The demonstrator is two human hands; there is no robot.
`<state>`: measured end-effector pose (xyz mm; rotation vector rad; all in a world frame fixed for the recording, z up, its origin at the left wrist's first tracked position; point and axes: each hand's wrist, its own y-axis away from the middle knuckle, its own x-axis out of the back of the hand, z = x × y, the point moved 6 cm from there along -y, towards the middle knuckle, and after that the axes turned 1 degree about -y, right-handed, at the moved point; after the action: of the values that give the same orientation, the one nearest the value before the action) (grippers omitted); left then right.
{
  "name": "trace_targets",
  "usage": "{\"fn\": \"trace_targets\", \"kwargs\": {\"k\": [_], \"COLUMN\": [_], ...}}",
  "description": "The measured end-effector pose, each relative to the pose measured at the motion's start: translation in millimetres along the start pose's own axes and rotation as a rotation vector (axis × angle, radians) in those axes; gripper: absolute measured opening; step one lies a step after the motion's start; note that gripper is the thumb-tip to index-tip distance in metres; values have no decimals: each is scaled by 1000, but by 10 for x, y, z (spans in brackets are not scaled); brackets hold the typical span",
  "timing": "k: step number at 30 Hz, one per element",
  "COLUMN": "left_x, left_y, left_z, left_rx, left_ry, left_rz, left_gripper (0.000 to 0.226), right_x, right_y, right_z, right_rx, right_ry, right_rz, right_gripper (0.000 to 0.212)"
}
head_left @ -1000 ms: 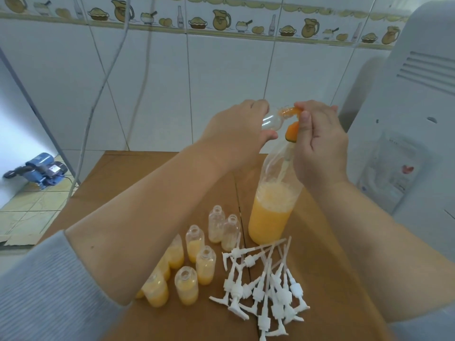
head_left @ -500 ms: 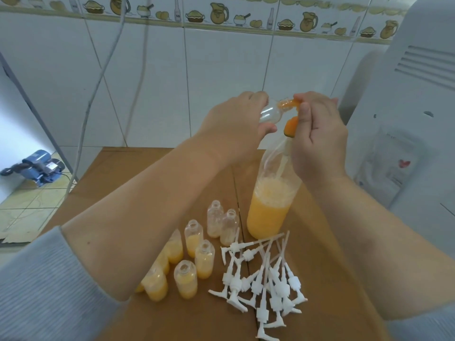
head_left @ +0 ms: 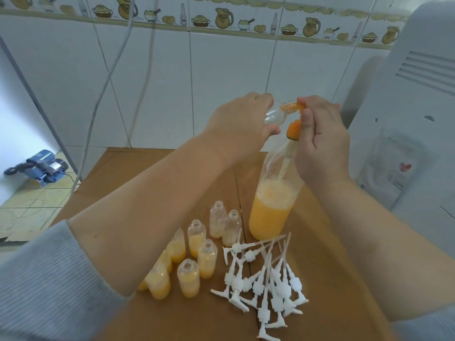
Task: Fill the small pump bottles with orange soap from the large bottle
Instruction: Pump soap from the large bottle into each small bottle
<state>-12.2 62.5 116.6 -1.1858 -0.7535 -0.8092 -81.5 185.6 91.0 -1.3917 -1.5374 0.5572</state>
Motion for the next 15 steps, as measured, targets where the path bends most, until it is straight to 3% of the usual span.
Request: {"fn": "trace_targets", "kwargs": {"k": [7,11,15], "left_x": [-52,-119,2], "left_y": [-6,2,-24], "left_z": [25,-10,19], "left_rx": [-9,11,-18], "left_ry": [39,32,5], "left_rz": [4,-52,4], "left_gripper": [35,35,34], "right_x": [-36,-63,-6], "right_y": [41,86,-3], "right_z": [67,96,28], "right_rx": [7,-19,-4], "right_ry": [14,23,2], "right_rz": [83,46,13], "right_gripper": [33,31,32]}}
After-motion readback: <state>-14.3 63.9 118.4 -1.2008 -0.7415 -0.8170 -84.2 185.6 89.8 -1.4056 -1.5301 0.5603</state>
